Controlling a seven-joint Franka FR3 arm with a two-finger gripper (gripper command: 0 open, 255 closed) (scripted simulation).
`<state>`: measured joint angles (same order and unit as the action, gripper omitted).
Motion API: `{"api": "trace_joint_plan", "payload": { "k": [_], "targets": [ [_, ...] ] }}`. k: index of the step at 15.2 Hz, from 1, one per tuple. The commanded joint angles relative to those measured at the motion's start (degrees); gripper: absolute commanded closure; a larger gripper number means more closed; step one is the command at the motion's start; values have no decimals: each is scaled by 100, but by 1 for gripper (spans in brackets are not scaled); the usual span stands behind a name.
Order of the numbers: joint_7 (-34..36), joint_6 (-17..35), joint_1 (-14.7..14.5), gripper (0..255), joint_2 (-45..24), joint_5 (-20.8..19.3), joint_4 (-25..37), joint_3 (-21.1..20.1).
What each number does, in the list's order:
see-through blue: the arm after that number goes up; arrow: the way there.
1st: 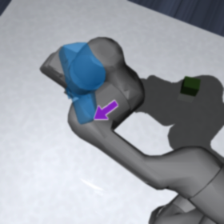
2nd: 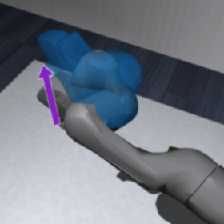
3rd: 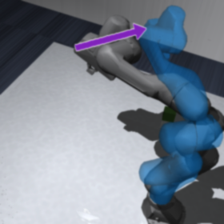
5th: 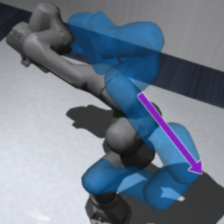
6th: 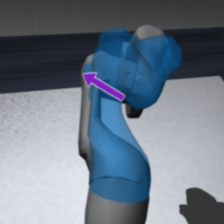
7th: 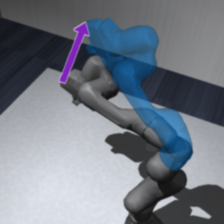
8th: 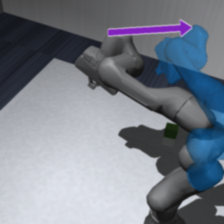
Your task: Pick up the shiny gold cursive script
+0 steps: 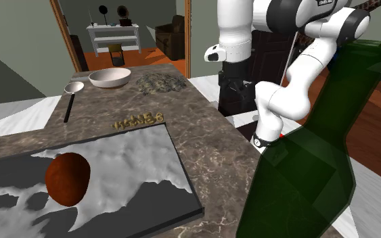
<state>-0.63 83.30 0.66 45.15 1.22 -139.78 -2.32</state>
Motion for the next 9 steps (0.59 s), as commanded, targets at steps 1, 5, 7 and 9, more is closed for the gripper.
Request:
{"api": "trace_joint_plan", "payload": {
  "k": [1, 5, 7, 9],
  "targets": [
    [0, 0, 0, 0, 0, 0, 0, 0],
    [-184, 456, 88, 0, -828, -125, 483, 163],
    [-271, 643, 123, 0, -1241, -168, 763, 240],
    [-358, 803, 154, 0, -1651, -198, 1068, 312]
  ]
}}
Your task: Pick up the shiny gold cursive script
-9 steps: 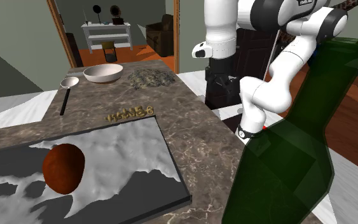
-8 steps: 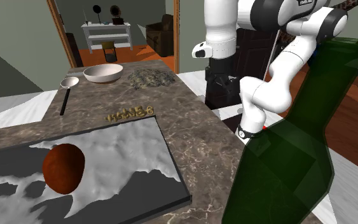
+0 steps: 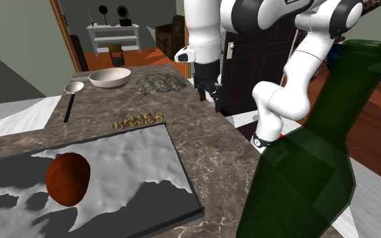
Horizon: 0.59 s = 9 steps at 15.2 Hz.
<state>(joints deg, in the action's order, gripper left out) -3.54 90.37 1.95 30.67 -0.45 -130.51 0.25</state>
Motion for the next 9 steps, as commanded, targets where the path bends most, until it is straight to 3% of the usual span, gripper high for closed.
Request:
{"api": "trace_joint_plan", "payload": {
  "k": [1, 9],
  "targets": [
    [-110, 167, 40, 0, -408, -40, 304, 89],
    [-458, 479, 138, 0, -2040, -15, 1840, 337]
  ]
}}
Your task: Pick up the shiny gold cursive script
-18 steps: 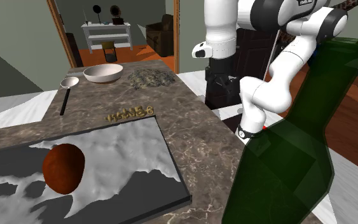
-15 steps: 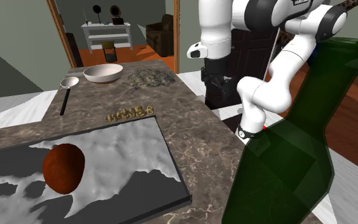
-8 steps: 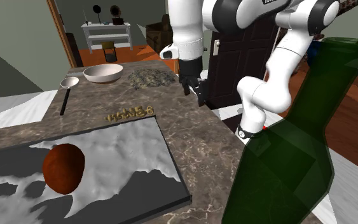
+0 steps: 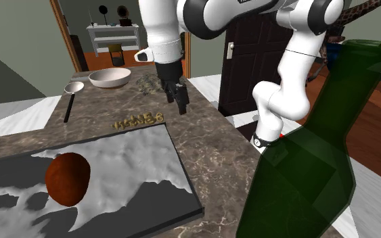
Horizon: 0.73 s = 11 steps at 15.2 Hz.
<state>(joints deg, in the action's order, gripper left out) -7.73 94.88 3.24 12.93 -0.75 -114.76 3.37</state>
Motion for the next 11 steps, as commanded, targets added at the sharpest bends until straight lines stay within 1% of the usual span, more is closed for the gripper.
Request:
{"api": "trace_joint_plan", "payload": {
  "k": [1, 6, 10, 11],
  "targets": [
    [-83, 36, 22, 0, -472, 31, 489, 52],
    [-300, -35, 107, 0, -1534, 148, 1750, 163],
    [-458, -248, 207, 0, -2457, 281, 2982, 225],
    [-465, -262, 215, 0, -2504, 287, 3049, 225]
  ]
}}
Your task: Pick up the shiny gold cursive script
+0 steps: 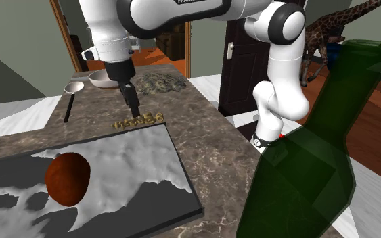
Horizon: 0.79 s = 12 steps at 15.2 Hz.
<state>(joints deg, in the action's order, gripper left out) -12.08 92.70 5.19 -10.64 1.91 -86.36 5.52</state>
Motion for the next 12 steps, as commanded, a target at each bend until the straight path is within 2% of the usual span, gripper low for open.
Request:
{"api": "trace_joint_plan", "payload": {
  "k": [1, 7, 9, 10, 12],
  "targets": [
    [-31, 37, 19, 0, -137, 21, 118, 8],
    [-39, 555, 12, 0, -108, 20, -429, 4],
    [-39, 555, 12, 0, -108, 20, -429, 4],
    [-43, 558, 14, 255, -100, 19, -442, 6],
    [-45, 557, 15, 255, -96, 19, -445, 7]
  ]
}}
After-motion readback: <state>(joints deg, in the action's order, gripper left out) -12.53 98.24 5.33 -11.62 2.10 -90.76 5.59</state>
